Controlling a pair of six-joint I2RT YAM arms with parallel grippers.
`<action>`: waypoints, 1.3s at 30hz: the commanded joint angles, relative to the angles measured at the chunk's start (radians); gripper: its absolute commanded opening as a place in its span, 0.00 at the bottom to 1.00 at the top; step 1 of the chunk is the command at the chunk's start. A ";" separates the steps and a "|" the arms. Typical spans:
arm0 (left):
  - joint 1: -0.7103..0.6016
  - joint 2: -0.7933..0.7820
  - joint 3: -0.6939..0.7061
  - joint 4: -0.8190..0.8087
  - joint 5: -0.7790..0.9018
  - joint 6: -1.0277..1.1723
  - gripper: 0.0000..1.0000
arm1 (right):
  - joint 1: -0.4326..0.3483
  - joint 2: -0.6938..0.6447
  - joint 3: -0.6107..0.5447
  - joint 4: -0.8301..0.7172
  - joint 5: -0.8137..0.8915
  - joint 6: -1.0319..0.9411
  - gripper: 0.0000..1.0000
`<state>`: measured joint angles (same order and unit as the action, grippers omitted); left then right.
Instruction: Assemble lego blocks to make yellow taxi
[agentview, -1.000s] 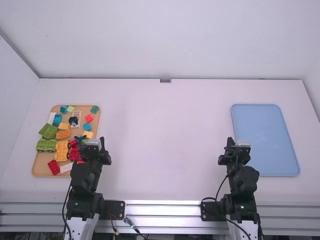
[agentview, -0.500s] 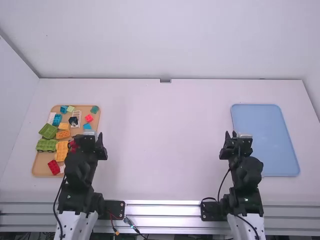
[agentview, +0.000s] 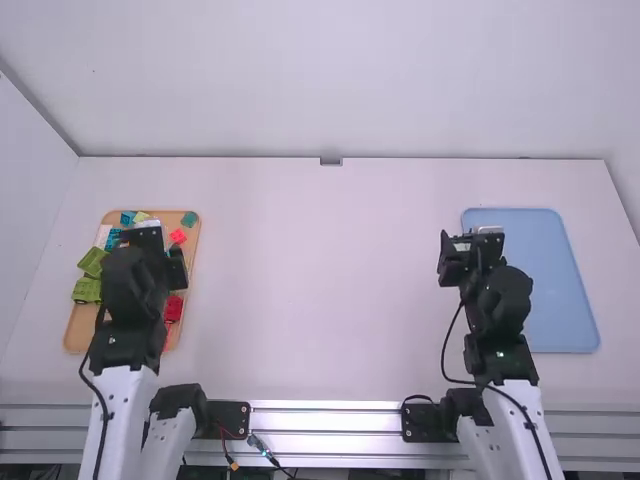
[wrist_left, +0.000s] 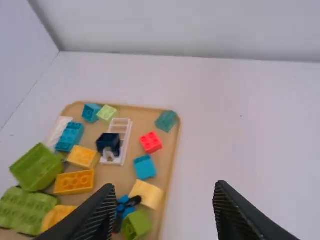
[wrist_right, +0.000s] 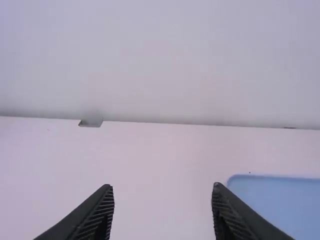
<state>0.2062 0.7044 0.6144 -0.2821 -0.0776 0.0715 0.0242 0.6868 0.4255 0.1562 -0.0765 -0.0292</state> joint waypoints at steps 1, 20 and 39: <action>0.062 0.060 0.074 -0.031 0.042 0.071 0.55 | 0.010 0.062 0.072 0.013 -0.018 0.000 0.55; 0.580 0.676 0.489 -0.424 0.066 0.567 0.89 | 0.105 0.511 0.367 0.186 -0.066 -0.021 0.89; 0.702 1.131 0.616 -0.484 0.171 0.727 0.91 | 0.121 0.647 0.456 0.256 -0.083 -0.020 0.99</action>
<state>0.9031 1.8374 1.2064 -0.7616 0.0490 0.7887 0.1421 1.3266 0.8444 0.4084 -0.1566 -0.0521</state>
